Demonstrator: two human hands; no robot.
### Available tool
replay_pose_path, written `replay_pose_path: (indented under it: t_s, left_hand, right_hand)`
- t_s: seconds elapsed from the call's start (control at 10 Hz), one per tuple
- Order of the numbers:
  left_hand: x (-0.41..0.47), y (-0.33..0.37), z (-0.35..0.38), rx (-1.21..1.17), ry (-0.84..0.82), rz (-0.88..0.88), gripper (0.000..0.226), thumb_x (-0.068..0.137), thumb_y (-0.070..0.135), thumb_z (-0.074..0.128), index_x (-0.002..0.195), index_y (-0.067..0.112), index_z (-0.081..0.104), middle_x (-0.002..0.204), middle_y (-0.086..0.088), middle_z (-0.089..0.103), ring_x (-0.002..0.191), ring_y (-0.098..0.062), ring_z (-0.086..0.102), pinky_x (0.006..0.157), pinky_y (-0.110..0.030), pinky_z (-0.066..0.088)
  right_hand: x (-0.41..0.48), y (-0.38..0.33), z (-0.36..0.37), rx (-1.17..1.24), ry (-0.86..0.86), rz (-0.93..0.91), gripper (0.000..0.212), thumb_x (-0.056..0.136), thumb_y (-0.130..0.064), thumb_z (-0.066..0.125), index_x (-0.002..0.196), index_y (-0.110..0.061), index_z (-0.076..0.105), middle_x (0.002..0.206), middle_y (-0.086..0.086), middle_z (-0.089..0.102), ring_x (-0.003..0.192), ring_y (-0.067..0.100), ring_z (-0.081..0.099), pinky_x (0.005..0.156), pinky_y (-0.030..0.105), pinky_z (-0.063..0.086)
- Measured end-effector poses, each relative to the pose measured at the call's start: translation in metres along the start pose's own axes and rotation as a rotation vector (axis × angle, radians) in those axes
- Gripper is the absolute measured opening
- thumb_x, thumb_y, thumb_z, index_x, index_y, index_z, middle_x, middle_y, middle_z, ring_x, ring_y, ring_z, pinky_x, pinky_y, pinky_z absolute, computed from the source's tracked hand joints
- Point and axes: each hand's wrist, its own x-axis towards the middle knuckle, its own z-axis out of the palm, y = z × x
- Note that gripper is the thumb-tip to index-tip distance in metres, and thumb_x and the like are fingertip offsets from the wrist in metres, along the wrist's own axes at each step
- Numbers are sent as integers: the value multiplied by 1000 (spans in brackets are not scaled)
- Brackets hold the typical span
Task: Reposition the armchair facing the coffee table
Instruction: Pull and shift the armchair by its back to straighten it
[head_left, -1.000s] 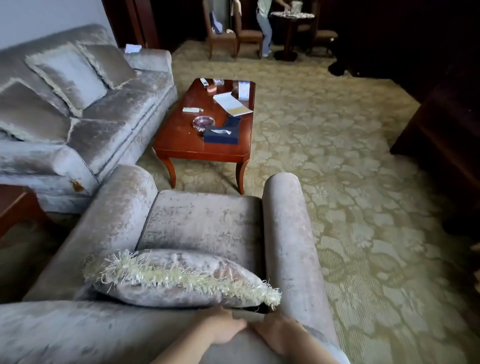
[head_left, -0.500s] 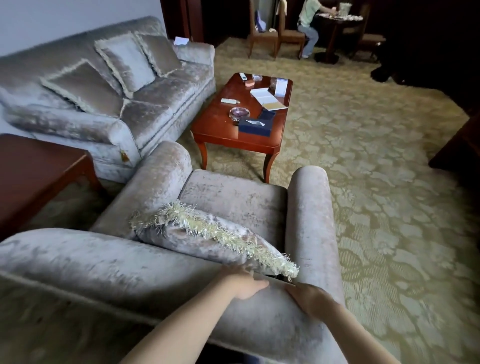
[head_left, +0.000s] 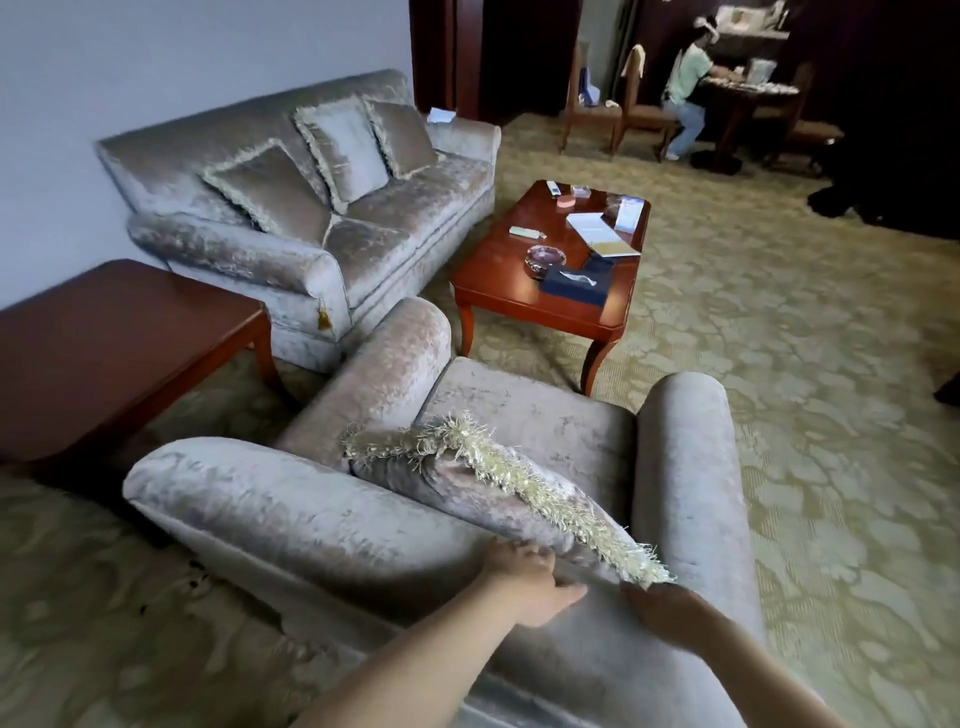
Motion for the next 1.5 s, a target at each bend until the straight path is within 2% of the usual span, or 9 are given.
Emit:
replay_pose_path:
  t_s: [0.2,0.3,0.4,0.6,0.7,0.9,1.2,1.4,1.5]
  left_hand:
    - [-30,-158,-21,-26,47,-112,88,85,74,12,152,16,14,161,-9,6,147,-27,6,116,-46,4]
    - [-42,-256,-30,-4,93,-236,87,84,75,12,151,20,12,161,-8,0,147,-28,0,115,-51,-4]
    - [-53,-336,-35,-30,105,-318,86,86,74,14,152,18,13,161,-7,5,147,-26,2,116,-48,-1]
    - [-57,-394,-24,-1,185,-247,58,98,45,24,146,14,29,156,-8,25,143,-25,20,116,-40,15]
    - [-43,-400,-31,32,131,-211,48,97,34,26,137,13,43,148,-7,39,137,-25,32,111,-43,24]
    - [-26,-407,-27,34,144,-197,51,94,38,23,128,13,52,136,-7,52,126,-24,45,105,-41,33]
    - [-18,-416,-40,55,176,-171,50,95,38,24,130,15,52,139,-6,50,129,-22,42,108,-39,30]
    - [-32,-414,-37,232,92,-40,48,96,26,22,140,19,39,150,-10,35,137,-28,31,109,-45,28]
    - [-34,-413,-39,280,101,-2,43,94,17,24,133,22,40,144,-9,40,131,-30,37,101,-44,36]
  right_hand:
    - [20,-173,6,145,-2,-160,48,100,-45,32,132,-17,53,137,12,55,125,26,51,98,28,37]
    - [25,-265,15,204,24,-263,49,98,-47,37,136,-20,50,137,14,56,125,29,51,99,30,39]
    - [28,-348,21,158,4,-269,47,97,-47,38,128,-15,55,128,13,60,117,31,56,94,39,43]
    - [36,-454,39,70,-20,-386,38,100,-34,31,121,-12,54,125,16,58,114,30,56,93,42,45]
    - [56,-462,45,111,-37,-399,37,102,-29,28,120,-8,52,129,17,57,118,30,55,97,39,43]
    - [93,-464,46,116,-146,-354,38,101,-32,30,121,-11,54,124,15,59,113,27,57,95,39,45]
    - [101,-470,32,137,-158,-355,40,102,-33,29,121,-9,55,123,17,59,113,29,57,96,40,45]
    - [64,-436,41,170,3,-281,44,97,-44,33,113,-12,58,127,14,59,119,29,54,95,35,42]
    - [43,-401,41,167,87,-193,46,94,-52,33,109,-17,59,126,10,61,116,30,56,92,36,43]
